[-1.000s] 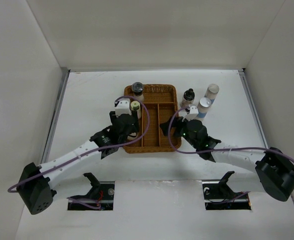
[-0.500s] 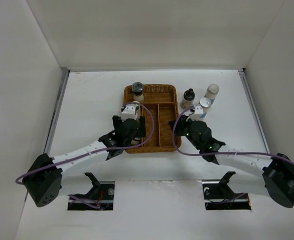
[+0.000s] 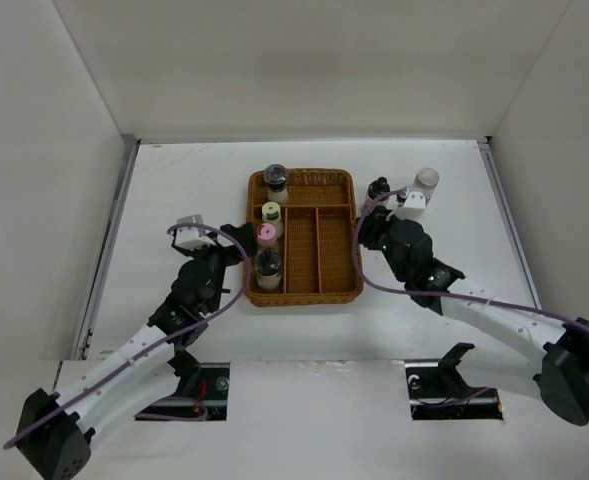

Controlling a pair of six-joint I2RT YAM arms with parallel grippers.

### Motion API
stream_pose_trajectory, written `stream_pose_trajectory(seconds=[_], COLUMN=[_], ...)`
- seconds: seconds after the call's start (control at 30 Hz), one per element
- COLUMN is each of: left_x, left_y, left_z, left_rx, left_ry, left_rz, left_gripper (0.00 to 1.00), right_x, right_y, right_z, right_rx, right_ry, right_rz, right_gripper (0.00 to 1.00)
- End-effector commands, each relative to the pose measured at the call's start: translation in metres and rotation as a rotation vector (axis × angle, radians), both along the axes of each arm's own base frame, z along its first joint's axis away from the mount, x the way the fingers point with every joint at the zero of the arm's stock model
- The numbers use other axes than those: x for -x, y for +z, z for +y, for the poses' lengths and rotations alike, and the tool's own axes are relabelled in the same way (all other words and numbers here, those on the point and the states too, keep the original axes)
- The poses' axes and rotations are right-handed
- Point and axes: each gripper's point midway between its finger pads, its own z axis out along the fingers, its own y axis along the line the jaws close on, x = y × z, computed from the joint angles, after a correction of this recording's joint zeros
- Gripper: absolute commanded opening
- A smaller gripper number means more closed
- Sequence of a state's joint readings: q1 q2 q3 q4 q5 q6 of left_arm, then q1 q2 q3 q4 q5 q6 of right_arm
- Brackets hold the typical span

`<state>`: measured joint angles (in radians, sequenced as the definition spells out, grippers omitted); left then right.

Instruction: Organize the condiment bottles

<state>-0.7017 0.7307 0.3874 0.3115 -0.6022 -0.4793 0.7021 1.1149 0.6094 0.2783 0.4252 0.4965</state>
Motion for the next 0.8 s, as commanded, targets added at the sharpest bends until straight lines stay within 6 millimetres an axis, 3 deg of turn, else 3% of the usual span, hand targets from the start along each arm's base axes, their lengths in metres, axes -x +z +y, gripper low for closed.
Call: stream_pose_trajectory(seconds=[0.0, 0.13, 0.23, 0.3, 0.6, 0.77], left_x=[-0.007, -0.015, -0.02, -0.021, -0.022, -0.023], left_y=[0.015, -0.014, -0.038, -0.048, -0.063, -0.066], left_z=[0.028, 0.049, 0.054, 0.054, 0.054, 0.053], left_rx=[0.126, 0.206, 0.259, 0.277, 0.323, 0.33], left_ry=[0.091, 0.155, 0.156, 0.135, 0.118, 0.118], left_rz=[-0.101, -0.052, 0.002, 0.023, 0.055, 0.063], left_gripper=[1.0, 1.0, 1.0, 1.0, 1.0, 1.0], right_x=[-0.019, -0.031, -0.041, -0.049, -0.082, -0.093], right_y=[0.041, 0.067, 0.061, 0.047, 0.003, -0.02], right_z=[-0.04, -0.083, -0.105, -0.116, -0.154, -0.148], right_rx=[0.098, 0.151, 0.188, 0.225, 0.299, 0.293], right_ry=[-0.147, -0.279, -0.358, -0.391, -0.478, -0.439], right_rz=[-0.069, -0.083, -0.038, 0.008, 0.167, 0.219], right_gripper=[0.42, 0.67, 0.85, 0.91, 1.0, 1.0])
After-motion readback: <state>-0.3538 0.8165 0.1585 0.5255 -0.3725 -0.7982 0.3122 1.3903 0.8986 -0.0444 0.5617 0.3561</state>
